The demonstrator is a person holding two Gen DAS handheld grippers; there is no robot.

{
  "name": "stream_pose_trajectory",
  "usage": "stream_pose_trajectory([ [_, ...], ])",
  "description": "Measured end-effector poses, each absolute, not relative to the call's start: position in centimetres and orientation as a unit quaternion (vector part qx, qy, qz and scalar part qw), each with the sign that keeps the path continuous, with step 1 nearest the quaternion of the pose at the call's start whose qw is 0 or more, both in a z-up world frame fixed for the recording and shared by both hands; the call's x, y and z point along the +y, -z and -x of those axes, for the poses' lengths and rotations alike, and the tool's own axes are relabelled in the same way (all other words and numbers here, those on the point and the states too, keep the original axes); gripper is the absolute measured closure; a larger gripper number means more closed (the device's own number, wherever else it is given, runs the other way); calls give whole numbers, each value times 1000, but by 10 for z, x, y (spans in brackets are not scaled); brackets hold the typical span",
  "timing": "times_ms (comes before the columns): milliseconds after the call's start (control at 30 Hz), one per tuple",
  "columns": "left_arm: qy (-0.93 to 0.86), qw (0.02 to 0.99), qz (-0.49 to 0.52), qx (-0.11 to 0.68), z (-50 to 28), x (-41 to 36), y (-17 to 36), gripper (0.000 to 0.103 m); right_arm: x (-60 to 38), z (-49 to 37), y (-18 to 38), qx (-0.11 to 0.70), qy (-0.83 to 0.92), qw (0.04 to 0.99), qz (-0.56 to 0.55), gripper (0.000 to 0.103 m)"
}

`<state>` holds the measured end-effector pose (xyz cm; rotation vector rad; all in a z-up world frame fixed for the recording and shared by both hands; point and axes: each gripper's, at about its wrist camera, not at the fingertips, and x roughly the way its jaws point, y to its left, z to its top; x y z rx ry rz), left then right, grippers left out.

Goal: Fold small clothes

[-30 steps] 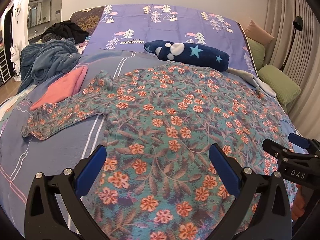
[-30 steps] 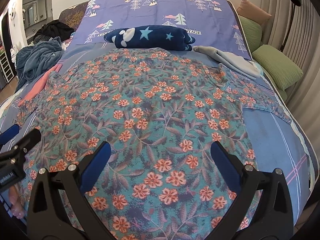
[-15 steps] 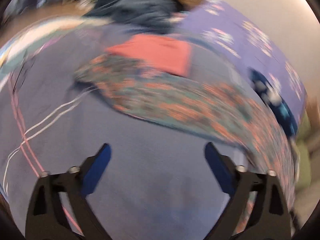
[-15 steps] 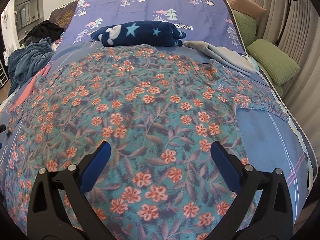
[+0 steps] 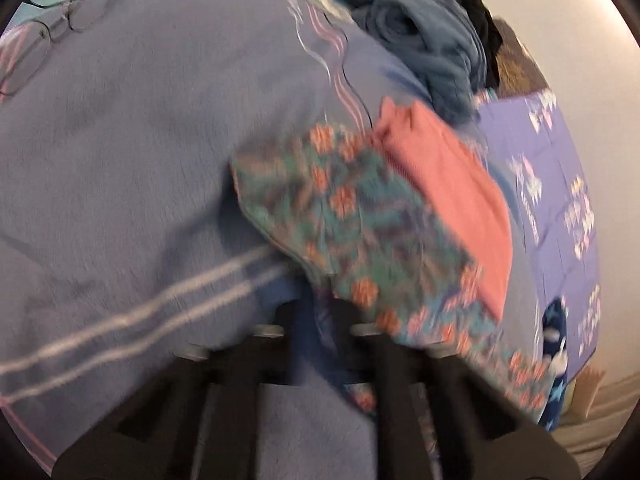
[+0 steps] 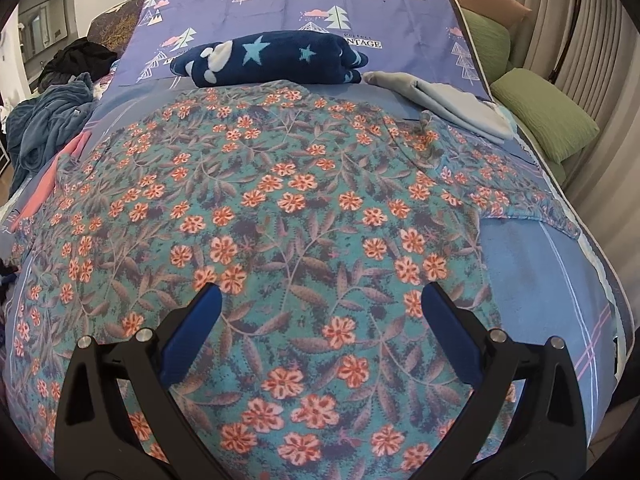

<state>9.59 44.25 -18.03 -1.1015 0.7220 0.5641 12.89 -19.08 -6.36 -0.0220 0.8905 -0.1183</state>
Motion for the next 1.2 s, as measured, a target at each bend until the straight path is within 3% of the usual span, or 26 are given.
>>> stream_pose_trajectory([
  [133,-230,828,435,269,-109,411,99,101,-189,-135,64,432,58,900,14,2],
  [233,-117,904,340,231,-130,326,14,101,-190,-138,61,429,55,901,0,2],
  [333,12,939,259,225,-146,229,-30,101,-194,-136,57,424,53,904,-12,2],
  [433,98,953,150,245,-154,131,-36,101,-203,-131,57,420,62,905,-14,2],
  [600,134,935,-88,315,-166,-8,23,98,-229,-127,59,426,76,901,-34,2],
  [667,152,913,-136,352,-165,-25,53,89,-237,-126,58,427,70,901,-40,2],
  [733,157,903,-152,371,-161,-29,65,66,-243,-127,57,425,59,902,-47,2],
  [867,133,919,-133,346,-150,-4,48,48,-244,-137,49,427,5,902,-62,3],
  [900,125,924,-122,340,-144,5,42,40,-242,-140,47,427,-9,902,-66,4],
  [933,117,929,-111,333,-136,14,39,36,-238,-144,43,425,-28,902,-71,8],
  [1033,96,941,-57,321,-133,47,33,30,-222,-153,36,426,-67,900,-64,24],
  [1200,47,946,47,319,-145,100,42,29,-165,-165,30,432,-122,893,16,49],
])
